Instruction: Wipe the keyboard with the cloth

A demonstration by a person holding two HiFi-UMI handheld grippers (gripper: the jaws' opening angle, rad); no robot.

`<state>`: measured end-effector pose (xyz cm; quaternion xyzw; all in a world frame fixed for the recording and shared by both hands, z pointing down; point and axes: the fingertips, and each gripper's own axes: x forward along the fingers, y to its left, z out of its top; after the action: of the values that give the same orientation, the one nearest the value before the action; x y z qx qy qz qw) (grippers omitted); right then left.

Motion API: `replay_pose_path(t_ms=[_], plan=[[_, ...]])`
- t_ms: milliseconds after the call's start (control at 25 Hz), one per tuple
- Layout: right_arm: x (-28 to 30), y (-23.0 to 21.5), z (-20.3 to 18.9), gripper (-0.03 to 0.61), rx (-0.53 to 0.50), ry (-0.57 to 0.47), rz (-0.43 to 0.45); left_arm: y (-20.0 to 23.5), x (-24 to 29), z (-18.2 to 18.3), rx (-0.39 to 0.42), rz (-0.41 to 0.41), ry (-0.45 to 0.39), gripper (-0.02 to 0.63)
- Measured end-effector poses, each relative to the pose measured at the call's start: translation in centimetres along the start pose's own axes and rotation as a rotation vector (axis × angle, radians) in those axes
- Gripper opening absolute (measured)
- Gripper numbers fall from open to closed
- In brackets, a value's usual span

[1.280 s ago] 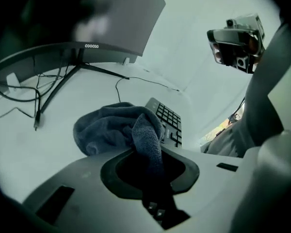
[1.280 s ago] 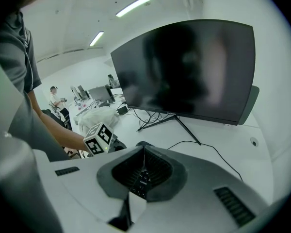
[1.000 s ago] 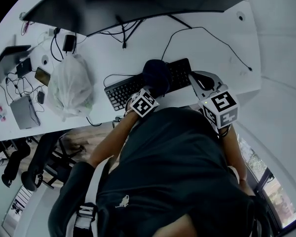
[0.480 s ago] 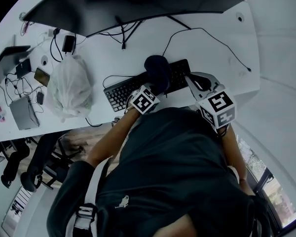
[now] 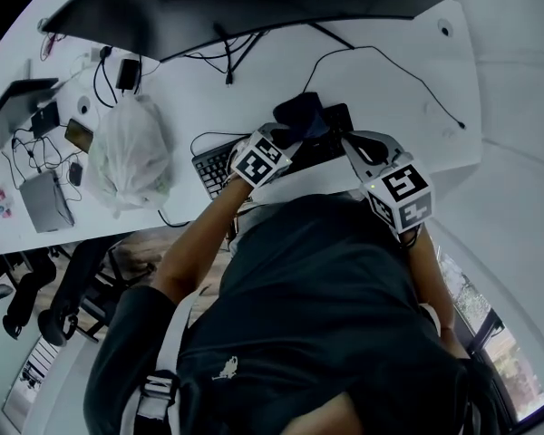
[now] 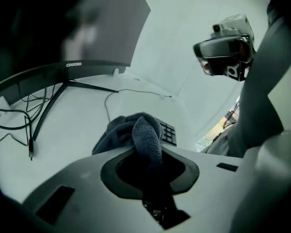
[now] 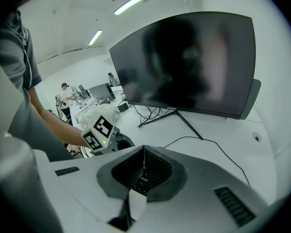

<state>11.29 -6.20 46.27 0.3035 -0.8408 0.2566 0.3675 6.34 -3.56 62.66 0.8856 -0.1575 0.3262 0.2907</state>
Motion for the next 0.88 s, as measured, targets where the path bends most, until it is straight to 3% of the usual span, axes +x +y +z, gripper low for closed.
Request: replay_pose_path(t_ms=[200, 360, 520, 600, 720, 800, 880], plan=[[0.1, -0.3, -0.6, 0.011, 0.016, 0.001, 0.003, 0.2, 2.1, -2.0, -0.099, 0.003, 0.009, 0.061], [0.2, -0.6, -1.0, 0.011, 0.032, 0.006, 0.001, -4.6, 3.8, -3.1, -0.067, -0.099, 0.074, 0.061], [0.6, -0.6, -1.1, 0.011, 0.029, 0.015, 0.013, -8.0, 5.1, -4.8, 0.058, -0.167, 0.159, 0.061], [0.8, -0.7, -1.2, 0.011, 0.031, 0.018, 0.015, -6.7, 4.9, -4.0, 0.066, -0.147, 0.146, 0.061], [1.0, -0.9, -1.6, 0.011, 0.035, 0.024, 0.017, -2.2, 3.5, -1.2, 0.062, -0.047, 0.080, 0.061], [0.9, -1.0, -1.7, 0.011, 0.039, 0.026, 0.016, 0.7, 2.5, 0.3, 0.012, 0.001, 0.048, 0.061], [0.8, -1.3, -1.8, 0.011, 0.048, 0.025, 0.013, 1.7, 2.4, 0.4, -0.062, -0.006, 0.049, 0.061]])
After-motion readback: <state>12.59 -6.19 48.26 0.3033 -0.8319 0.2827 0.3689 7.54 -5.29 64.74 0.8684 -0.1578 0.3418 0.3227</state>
